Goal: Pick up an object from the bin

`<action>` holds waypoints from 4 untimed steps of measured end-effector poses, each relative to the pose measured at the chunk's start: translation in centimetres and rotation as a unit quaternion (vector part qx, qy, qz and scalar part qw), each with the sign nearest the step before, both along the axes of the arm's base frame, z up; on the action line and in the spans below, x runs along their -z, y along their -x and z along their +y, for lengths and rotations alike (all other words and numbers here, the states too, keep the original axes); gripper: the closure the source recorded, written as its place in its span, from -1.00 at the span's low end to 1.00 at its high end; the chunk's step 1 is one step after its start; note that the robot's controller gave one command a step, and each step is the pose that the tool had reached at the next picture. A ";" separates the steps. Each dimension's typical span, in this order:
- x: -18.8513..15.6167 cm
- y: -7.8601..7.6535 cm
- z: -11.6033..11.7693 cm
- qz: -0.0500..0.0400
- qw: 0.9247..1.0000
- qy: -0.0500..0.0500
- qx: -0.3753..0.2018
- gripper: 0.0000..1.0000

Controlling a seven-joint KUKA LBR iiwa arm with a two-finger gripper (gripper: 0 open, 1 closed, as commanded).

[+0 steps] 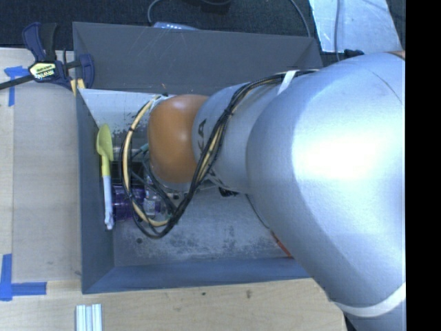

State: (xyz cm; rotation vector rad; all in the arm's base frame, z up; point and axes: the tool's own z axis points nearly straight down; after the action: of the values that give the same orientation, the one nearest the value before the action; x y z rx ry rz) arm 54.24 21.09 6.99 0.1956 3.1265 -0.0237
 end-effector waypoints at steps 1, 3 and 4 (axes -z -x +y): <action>0.0 0.0 0.0 0.000 1.000 0.000 0.000 1.00; 0.0 0.0 0.0 0.000 1.000 0.000 0.000 1.00; 0.0 0.0 0.0 0.000 1.000 0.000 0.000 1.00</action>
Offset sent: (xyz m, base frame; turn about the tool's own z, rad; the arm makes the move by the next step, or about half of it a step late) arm 0.0000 0.0000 0.0000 0.0000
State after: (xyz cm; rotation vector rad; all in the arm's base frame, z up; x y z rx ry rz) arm 54.25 21.09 6.99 0.1952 3.1266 -0.0239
